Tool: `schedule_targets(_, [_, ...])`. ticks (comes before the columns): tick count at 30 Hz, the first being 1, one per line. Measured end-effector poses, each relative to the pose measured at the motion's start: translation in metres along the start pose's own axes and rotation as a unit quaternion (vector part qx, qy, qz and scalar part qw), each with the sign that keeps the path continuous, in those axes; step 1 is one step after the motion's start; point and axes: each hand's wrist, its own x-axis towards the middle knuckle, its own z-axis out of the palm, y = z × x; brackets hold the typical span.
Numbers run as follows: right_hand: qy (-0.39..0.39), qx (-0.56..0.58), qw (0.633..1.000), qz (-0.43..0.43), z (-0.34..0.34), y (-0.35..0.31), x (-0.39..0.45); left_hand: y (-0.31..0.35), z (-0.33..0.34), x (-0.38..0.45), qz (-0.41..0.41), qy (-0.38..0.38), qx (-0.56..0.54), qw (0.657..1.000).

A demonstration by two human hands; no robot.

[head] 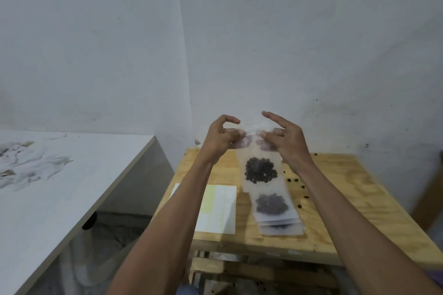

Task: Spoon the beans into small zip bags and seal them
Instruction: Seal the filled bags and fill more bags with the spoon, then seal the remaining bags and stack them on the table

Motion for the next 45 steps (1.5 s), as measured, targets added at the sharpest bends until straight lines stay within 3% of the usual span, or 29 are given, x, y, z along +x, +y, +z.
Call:
schedule_targets(3, [-0.026,-0.060,0.998,-0.011,0.012,-0.002,0.001,0.002,-0.015,-0.003,-0.003,0.001,-0.020,1.000])
schedule_targets(6, [-0.014,-0.044,0.999,0.006,0.023,0.000,0.004,0.006,-0.029,-0.011,-0.017,-0.002,-0.043,0.999])
schedule_targets(10, [0.040,-0.021,0.999,0.011,0.031,0.008,0.007,-0.013,-0.067,-0.021,-0.097,0.031,0.057,0.993])
schedule_targets(15, [0.095,0.004,0.995,0.036,0.040,0.023,0.011,-0.082,-0.120,-0.040,-0.222,0.103,0.315,0.917])
schedule_targets(19, [0.093,0.006,0.994,0.052,0.050,0.034,0.012,-0.118,-0.132,-0.057,-0.237,0.155,0.413,0.865])
schedule_targets(33, [0.083,0.001,0.994,0.070,0.052,0.056,0.011,-0.139,-0.113,-0.045,-0.236,0.232,0.357,0.873])
schedule_targets(40, [0.082,0.005,0.994,0.067,0.051,0.060,0.013,-0.133,-0.105,-0.044,-0.261,0.184,0.404,0.857])
schedule_targets(45, [0.095,0.007,0.994,0.052,0.053,0.062,0.013,-0.117,-0.101,-0.039,-0.203,0.160,0.358,0.897])
